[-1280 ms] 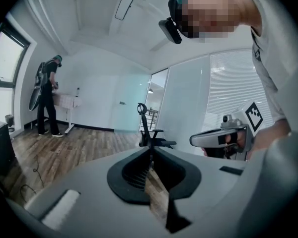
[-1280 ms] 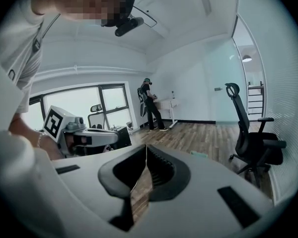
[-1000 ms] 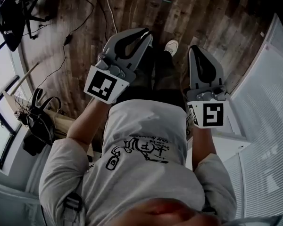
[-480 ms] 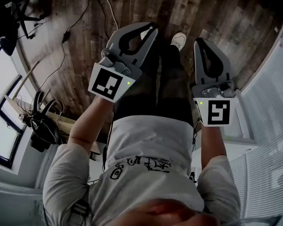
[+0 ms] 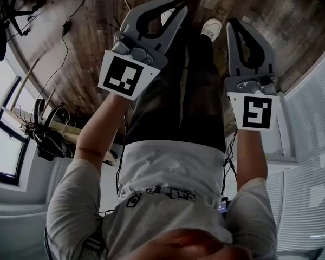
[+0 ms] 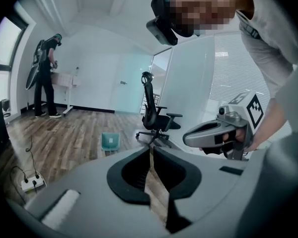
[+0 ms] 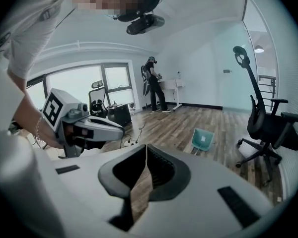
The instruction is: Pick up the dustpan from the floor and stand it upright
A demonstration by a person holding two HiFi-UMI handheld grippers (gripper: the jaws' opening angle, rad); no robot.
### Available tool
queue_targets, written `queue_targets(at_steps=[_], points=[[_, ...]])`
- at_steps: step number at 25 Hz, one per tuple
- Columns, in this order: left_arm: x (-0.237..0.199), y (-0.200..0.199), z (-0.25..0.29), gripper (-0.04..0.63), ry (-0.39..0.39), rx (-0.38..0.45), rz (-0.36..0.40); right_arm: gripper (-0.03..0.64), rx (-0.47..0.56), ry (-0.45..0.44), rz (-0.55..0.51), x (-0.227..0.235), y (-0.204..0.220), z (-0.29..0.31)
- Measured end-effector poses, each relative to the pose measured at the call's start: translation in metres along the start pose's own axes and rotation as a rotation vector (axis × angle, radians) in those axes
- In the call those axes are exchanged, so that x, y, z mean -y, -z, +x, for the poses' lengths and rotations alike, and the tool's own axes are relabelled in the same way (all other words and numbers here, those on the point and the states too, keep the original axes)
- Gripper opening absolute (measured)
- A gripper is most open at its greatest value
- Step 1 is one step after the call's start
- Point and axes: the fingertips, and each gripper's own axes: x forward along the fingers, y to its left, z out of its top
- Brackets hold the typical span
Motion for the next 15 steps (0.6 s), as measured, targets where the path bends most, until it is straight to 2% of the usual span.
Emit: queue_targets(at_steps=[7, 12, 15], points=[[-0.016, 0.053, 0.031, 0.020, 0.010, -0.082, 0.017, 0.008, -0.045, 0.012, -0.034, 0.018, 0.052, 0.031], [-0.033, 0.105, 0.067, 0.020, 0.003, -0.131, 0.024, 0.008, -0.108, -0.004, -0.041, 0.031, 0.103, 0.061], [-0.040, 0.138, 0.088, 0.020, 0.012, -0.164, -0.010, 0.008, -0.121, -0.033, -0.058, 0.038, 0.129, 0.081]])
